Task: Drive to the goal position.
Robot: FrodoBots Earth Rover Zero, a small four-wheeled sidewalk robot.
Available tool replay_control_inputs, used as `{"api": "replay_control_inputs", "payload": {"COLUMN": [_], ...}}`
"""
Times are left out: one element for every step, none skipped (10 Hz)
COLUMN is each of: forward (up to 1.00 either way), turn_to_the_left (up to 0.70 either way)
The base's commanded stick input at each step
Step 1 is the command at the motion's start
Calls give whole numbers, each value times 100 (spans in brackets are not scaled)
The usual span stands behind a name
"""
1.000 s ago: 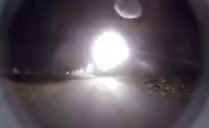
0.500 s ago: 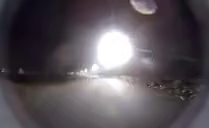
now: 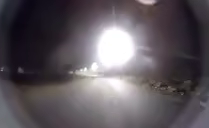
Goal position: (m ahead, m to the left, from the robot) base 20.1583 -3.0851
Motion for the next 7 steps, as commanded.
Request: {"api": "replay_control_inputs", "payload": {"forward": [100,100,100,100,100,100,100], "turn_to_the_left": [4,3,2,0,-1,-2,-2]}}
